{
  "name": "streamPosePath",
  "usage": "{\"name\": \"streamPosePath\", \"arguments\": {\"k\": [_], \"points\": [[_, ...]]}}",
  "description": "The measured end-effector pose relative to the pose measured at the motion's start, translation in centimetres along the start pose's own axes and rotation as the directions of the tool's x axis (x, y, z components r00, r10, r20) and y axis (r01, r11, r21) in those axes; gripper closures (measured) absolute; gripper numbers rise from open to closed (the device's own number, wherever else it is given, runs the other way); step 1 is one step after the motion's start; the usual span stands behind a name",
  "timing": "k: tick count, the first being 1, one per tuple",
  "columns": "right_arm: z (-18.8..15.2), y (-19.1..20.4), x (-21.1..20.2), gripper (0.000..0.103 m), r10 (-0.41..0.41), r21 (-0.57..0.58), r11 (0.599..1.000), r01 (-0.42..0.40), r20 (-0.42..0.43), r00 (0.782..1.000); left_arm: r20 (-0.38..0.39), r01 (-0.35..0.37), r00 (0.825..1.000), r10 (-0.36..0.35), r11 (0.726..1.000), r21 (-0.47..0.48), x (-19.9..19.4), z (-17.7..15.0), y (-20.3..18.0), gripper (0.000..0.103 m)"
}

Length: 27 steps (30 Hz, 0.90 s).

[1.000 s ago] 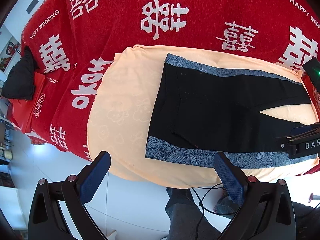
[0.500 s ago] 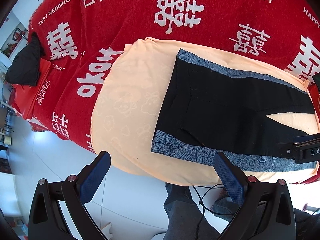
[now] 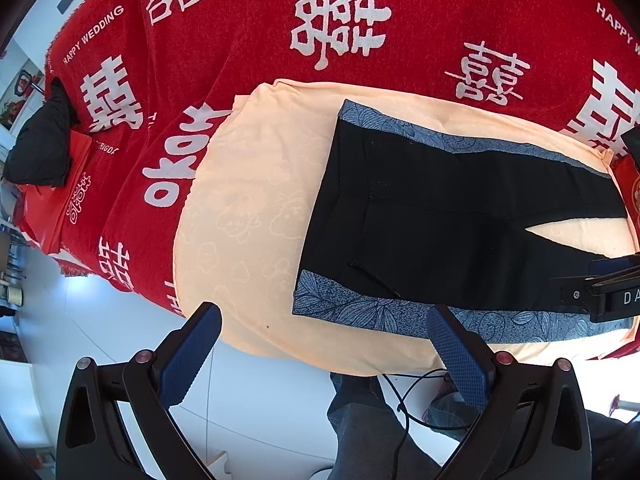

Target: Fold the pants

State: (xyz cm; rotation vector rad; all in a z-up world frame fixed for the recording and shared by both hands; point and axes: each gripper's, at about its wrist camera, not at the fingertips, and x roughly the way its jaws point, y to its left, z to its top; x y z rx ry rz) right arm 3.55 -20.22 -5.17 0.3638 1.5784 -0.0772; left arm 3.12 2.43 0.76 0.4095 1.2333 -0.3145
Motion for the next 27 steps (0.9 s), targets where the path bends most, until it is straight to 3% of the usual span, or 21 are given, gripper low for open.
{"name": "streamPosePath", "arguments": {"k": [27], "points": [[0.20,-0.47,0.36,0.000,0.052,0.027,0.998,-0.052,-0.018,0.998,-0.009,0.006,1.000,-0.006,1.000,0.015,0.33,0.23,-0.36,0.000]]}}
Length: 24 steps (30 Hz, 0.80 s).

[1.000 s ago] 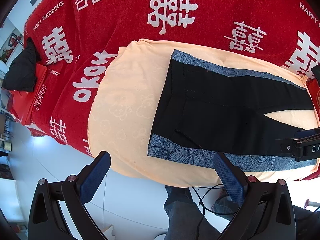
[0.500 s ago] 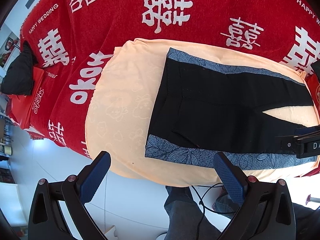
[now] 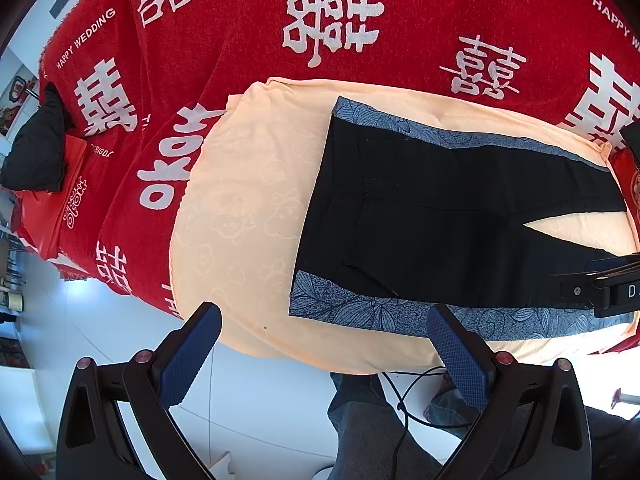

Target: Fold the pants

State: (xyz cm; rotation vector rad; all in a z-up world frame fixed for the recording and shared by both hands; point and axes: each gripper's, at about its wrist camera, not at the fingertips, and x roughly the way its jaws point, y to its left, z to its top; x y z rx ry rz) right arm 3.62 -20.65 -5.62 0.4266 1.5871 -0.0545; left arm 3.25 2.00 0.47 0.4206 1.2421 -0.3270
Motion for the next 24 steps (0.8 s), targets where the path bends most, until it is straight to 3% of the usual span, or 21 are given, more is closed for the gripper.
{"name": "streamPosePath", "arguments": {"k": [24], "points": [[0.06,-0.51,0.21,0.000,0.000,0.023,1.000,0.000,-0.011,1.000,-0.011,0.014,1.000,-0.014,1.000,0.003,0.40,0.17,-0.14,0.000]]}}
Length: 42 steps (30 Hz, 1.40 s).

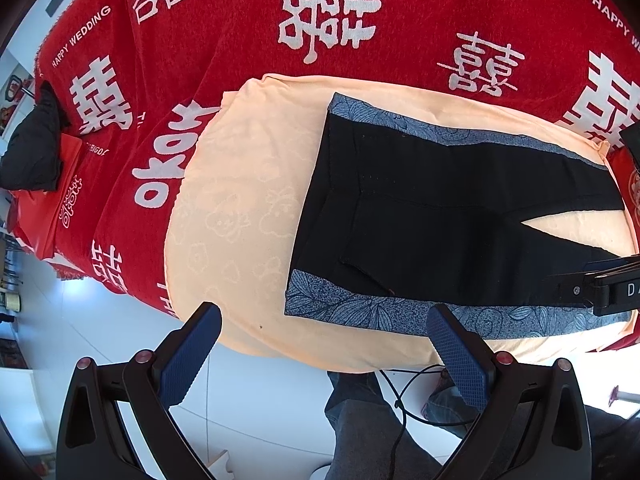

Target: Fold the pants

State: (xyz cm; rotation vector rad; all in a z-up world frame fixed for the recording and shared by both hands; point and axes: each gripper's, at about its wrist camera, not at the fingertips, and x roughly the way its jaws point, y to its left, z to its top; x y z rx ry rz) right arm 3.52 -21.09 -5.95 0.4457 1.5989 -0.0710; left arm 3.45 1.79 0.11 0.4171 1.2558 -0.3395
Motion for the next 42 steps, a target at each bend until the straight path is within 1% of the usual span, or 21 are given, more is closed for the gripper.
{"name": "streamPosePath", "arguments": {"k": [18,42], "points": [[0.14,-0.17,-0.29,0.000,-0.005,-0.001,1.000,0.005,0.007,1.000,0.007,-0.005,1.000,0.005,1.000,-0.002,-0.18,0.19,-0.16,0.000],[0.20,-0.32,0.00,0.000,0.003,0.007,1.000,-0.003,-0.006,1.000,-0.001,-0.007,1.000,0.007,1.000,-0.003,-0.03,0.11,0.06,0.000]]}}
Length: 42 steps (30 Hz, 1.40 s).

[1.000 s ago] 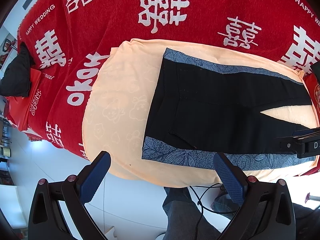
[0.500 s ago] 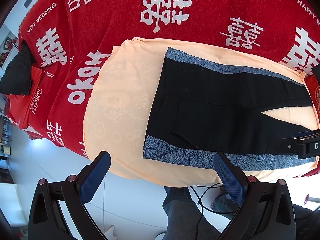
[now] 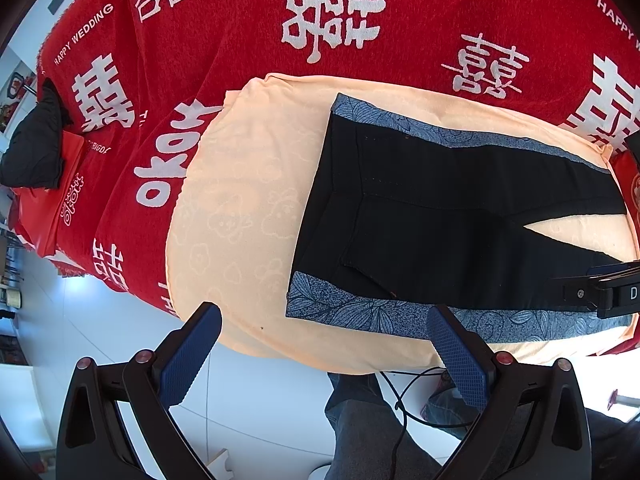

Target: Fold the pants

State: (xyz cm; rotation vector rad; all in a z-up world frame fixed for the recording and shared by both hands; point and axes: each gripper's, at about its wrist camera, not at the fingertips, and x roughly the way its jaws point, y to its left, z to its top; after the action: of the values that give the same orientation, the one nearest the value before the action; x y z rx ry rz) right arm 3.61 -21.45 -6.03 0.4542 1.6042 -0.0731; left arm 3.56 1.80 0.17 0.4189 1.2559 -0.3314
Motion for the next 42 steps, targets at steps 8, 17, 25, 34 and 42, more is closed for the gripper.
{"name": "streamPosePath", "arguments": {"k": [8,17,25,34,42], "points": [[0.1,-0.1,0.0,0.000,0.004,0.001,1.000,-0.004,0.002,1.000,-0.003,-0.007,1.000,0.007,1.000,-0.009,0.2,0.0,0.0,0.000],[0.2,-0.2,-0.1,0.000,0.008,-0.002,1.000,-0.008,0.003,1.000,-0.002,-0.012,1.000,0.012,1.000,-0.015,0.0,0.3,-0.1,0.000],[0.2,-0.9,-0.3,0.000,0.019,0.005,1.000,-0.019,0.009,1.000,0.001,-0.019,1.000,0.019,1.000,-0.012,-0.2,0.5,-0.4,0.000],[0.3,-1.2,-0.5,0.000,0.022,0.012,1.000,-0.022,0.012,1.000,0.003,-0.020,1.000,0.020,1.000,-0.011,-0.3,0.6,-0.6,0.000],[0.3,-1.2,-0.4,0.000,0.022,0.012,1.000,-0.022,0.011,1.000,0.003,-0.020,1.000,0.020,1.000,-0.013,-0.3,0.6,-0.6,0.000]]}}
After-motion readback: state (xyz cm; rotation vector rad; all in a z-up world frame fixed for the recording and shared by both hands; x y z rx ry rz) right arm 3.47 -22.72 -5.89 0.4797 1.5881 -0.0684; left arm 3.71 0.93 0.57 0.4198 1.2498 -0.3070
